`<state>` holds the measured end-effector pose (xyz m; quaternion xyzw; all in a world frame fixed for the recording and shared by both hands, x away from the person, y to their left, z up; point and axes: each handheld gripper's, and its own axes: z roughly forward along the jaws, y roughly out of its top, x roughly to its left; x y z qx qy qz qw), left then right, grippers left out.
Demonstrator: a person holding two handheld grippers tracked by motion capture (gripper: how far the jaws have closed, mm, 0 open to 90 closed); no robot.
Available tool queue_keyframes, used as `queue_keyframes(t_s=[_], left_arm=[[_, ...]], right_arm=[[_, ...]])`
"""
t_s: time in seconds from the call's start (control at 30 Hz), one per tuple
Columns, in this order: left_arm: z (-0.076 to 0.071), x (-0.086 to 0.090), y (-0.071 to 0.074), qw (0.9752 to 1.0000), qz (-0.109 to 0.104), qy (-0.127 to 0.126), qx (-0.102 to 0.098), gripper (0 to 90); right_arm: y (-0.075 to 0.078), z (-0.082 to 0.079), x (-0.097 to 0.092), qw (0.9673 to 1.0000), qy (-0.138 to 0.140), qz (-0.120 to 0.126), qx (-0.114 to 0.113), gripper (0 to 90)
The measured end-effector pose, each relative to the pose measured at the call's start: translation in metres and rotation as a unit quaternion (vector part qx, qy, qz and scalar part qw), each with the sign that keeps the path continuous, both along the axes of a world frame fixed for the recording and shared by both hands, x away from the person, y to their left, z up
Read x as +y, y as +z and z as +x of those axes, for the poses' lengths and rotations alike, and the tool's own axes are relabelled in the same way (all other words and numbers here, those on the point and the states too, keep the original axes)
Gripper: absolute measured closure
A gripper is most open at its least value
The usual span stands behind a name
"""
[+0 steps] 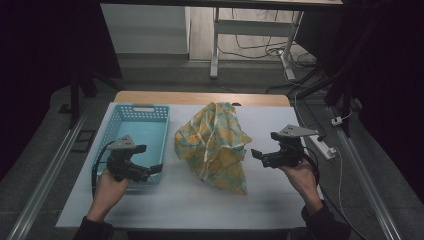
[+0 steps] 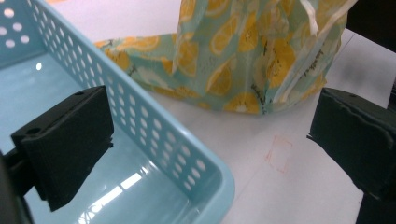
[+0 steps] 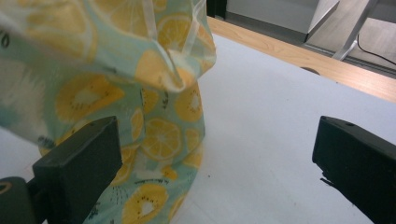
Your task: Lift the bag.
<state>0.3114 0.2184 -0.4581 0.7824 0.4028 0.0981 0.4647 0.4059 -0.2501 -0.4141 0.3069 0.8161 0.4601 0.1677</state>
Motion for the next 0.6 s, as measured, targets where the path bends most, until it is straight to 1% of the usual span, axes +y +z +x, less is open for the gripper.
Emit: queue_keyframes(t_s=[0.27,0.43,0.53,0.6], left_arm=[[-0.023,0.008,-0.010,0.9999,-0.001,0.013,0.008,0.0],[-0.038,0.014,-0.015,0.9997,-0.006,0.022,0.011,0.0],[-0.046,0.016,-0.017,0.9995,-0.012,0.027,0.011,0.0],[-0.050,0.017,-0.019,0.9994,-0.012,0.030,0.011,0.0]], right_arm=[[-0.004,-0.014,-0.008,1.0000,-0.004,0.004,0.001,1.5],[-0.008,-0.024,-0.011,1.0000,-0.007,-0.007,0.003,1.5],[-0.014,-0.030,-0.012,0.9998,-0.009,-0.014,0.005,1.4],[-0.019,-0.033,-0.014,0.9997,-0.013,-0.018,0.008,0.6]])
